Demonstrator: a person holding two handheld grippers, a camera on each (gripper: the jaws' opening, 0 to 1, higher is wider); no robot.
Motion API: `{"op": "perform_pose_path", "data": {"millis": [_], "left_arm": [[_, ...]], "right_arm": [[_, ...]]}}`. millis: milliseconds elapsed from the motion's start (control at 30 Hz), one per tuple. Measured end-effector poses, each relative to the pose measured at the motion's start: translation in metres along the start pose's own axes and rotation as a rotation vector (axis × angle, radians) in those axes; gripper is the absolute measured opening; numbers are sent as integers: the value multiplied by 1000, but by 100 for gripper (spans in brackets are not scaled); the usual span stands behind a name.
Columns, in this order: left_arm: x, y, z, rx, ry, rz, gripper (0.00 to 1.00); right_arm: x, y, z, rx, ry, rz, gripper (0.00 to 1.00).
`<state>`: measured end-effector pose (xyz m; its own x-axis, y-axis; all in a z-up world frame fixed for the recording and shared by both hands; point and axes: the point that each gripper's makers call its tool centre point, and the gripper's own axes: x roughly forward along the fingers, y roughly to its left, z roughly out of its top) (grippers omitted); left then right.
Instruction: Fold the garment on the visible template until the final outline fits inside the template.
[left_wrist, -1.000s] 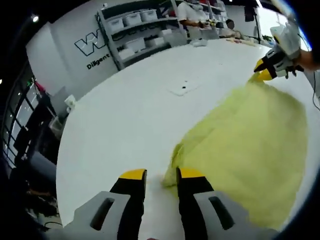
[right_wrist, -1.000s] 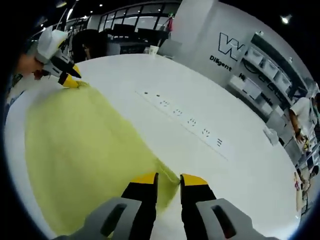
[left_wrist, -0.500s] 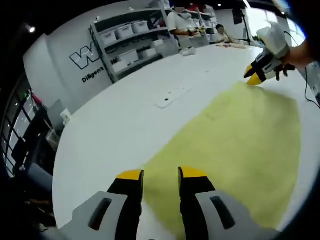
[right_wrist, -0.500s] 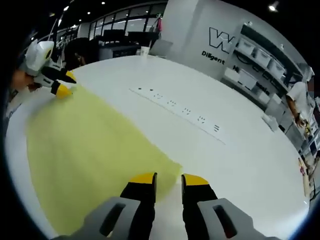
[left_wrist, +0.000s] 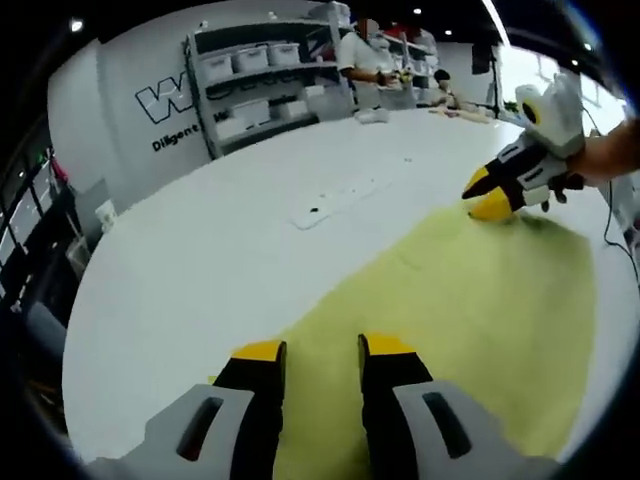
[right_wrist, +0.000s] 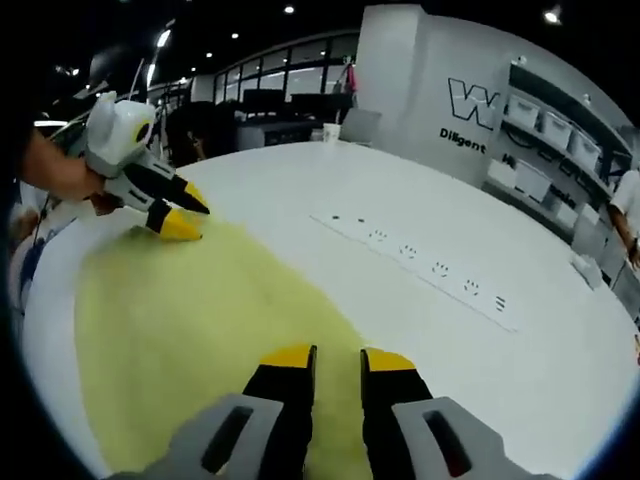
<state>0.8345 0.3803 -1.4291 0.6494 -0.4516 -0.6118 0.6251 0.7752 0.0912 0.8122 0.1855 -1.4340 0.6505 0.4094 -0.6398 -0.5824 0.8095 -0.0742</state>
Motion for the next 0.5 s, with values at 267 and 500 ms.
{"op": "perform_pose_path", "data": {"millis": [267,500], "left_arm": [[2,1,-1,20,14,23,1],[1,9,7,-15,19,35,0]], "right_arm": [[4,-2,-1,30,-18,-22,0],[-7,-7,9,17,-44,-49,0]]}}
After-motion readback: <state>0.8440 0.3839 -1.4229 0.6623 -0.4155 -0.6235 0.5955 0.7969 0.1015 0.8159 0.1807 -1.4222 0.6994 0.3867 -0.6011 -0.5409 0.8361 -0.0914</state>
